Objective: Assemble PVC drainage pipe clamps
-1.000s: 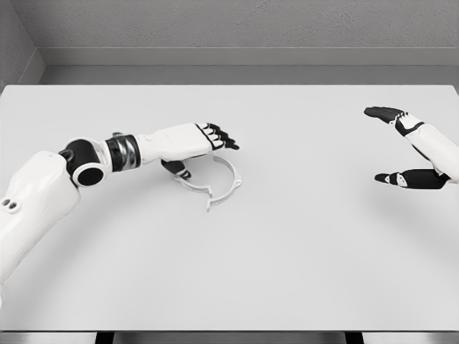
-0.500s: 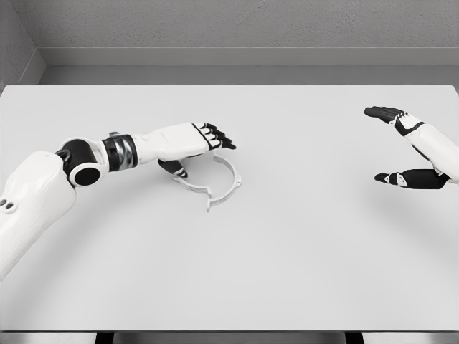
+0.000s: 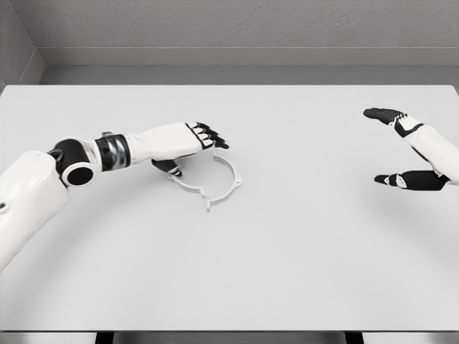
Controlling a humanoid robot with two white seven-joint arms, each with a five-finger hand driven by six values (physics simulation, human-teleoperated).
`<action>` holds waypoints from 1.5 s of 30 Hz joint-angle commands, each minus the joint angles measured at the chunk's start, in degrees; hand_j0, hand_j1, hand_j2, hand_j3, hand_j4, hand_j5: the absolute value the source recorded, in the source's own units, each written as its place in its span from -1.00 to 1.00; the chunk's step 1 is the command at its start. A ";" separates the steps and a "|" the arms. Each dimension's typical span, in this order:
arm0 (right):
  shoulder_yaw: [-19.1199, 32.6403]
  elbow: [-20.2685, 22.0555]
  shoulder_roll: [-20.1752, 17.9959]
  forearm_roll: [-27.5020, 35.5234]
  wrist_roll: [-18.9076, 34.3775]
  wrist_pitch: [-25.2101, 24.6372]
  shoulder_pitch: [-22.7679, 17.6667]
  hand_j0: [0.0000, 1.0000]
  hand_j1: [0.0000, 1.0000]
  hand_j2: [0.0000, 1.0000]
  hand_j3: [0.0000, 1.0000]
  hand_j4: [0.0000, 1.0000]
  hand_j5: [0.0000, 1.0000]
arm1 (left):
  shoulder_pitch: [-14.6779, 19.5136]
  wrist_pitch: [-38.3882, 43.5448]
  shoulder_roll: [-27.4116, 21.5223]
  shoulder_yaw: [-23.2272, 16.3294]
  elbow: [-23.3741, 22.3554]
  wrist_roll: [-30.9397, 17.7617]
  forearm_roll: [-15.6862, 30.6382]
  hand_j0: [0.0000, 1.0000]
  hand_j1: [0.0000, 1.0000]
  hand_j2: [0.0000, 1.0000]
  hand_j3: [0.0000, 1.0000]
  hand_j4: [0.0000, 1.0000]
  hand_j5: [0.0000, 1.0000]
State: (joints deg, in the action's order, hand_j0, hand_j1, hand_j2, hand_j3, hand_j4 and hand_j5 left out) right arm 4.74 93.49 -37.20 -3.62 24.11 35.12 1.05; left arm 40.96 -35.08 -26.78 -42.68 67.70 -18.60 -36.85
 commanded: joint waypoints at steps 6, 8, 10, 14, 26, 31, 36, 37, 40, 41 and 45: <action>0.01 0.03 -0.07 0.46 -0.03 -0.12 0.00 1.00 1.00 1.00 1.00 1.00 1.00 | 0.09 0.08 -0.47 0.14 0.07 0.06 0.47 1.00 1.00 1.00 1.00 1.00 1.00; 0.01 0.03 -0.07 0.46 -0.03 -0.12 0.00 1.00 1.00 1.00 1.00 1.00 1.00 | 0.18 0.08 -0.47 0.14 0.16 0.06 0.55 1.00 1.00 1.00 1.00 1.00 1.00; 0.01 0.03 -0.07 0.46 -0.03 -0.12 0.00 1.00 1.00 1.00 1.00 1.00 1.00 | 0.26 0.08 -0.47 0.14 0.07 0.06 0.55 1.00 1.00 1.00 1.00 1.00 1.00; 0.01 0.03 -0.07 0.46 -0.03 -0.12 0.00 1.00 1.00 1.00 1.00 1.00 1.00 | 0.26 0.08 -0.47 0.14 0.07 0.06 0.47 1.00 1.00 1.00 1.00 1.00 1.00; 0.01 0.03 -0.07 0.46 -0.03 -0.12 0.00 1.00 1.00 1.00 1.00 1.00 1.00 | 4.30 0.08 -0.38 0.76 -0.20 0.06 1.26 1.00 1.00 1.00 1.00 1.00 1.00; -0.08 0.03 -0.07 0.46 -0.03 -0.12 0.00 1.00 1.00 1.00 1.00 1.00 1.00 | 6.42 0.08 0.41 0.67 -5.03 0.06 1.08 1.00 1.00 1.00 1.00 1.00 1.00; 0.01 0.03 -0.07 0.46 -0.03 -0.12 0.00 1.00 1.00 1.00 1.00 1.00 1.00 | 7.82 0.08 4.98 0.58 -11.35 -0.03 0.55 1.00 1.00 1.00 1.00 1.00 1.00; 0.01 0.03 -0.07 0.46 -0.03 -0.12 0.00 1.00 1.00 1.00 1.00 1.00 1.00 | 8.09 0.08 5.60 0.58 -12.23 -0.03 0.47 1.00 1.00 1.00 1.00 1.00 1.00; 0.01 0.03 -0.07 0.46 0.06 -0.12 0.00 1.00 1.00 1.00 1.00 1.00 1.00 | 8.35 0.08 6.04 0.67 -13.47 0.06 0.47 1.00 1.00 1.00 1.00 1.00 1.00; 0.01 0.12 -0.07 0.54 -0.03 -0.12 0.00 1.00 1.00 1.00 1.00 1.00 1.00 | 8.44 0.08 6.04 0.67 -13.64 -0.03 0.47 1.00 1.00 1.00 1.00 1.00 1.00; 0.01 0.12 -0.07 0.54 -0.03 -0.12 0.00 1.00 1.00 1.00 1.00 1.00 1.00 | 8.53 0.08 6.65 0.67 -15.58 -0.03 0.47 1.00 1.00 1.00 1.00 1.00 1.00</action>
State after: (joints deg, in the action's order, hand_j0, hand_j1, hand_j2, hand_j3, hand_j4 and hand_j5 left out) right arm 4.74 93.55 -37.21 -3.55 24.11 35.12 1.05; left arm 49.57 -35.10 -20.52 -42.12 53.34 -18.66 -36.74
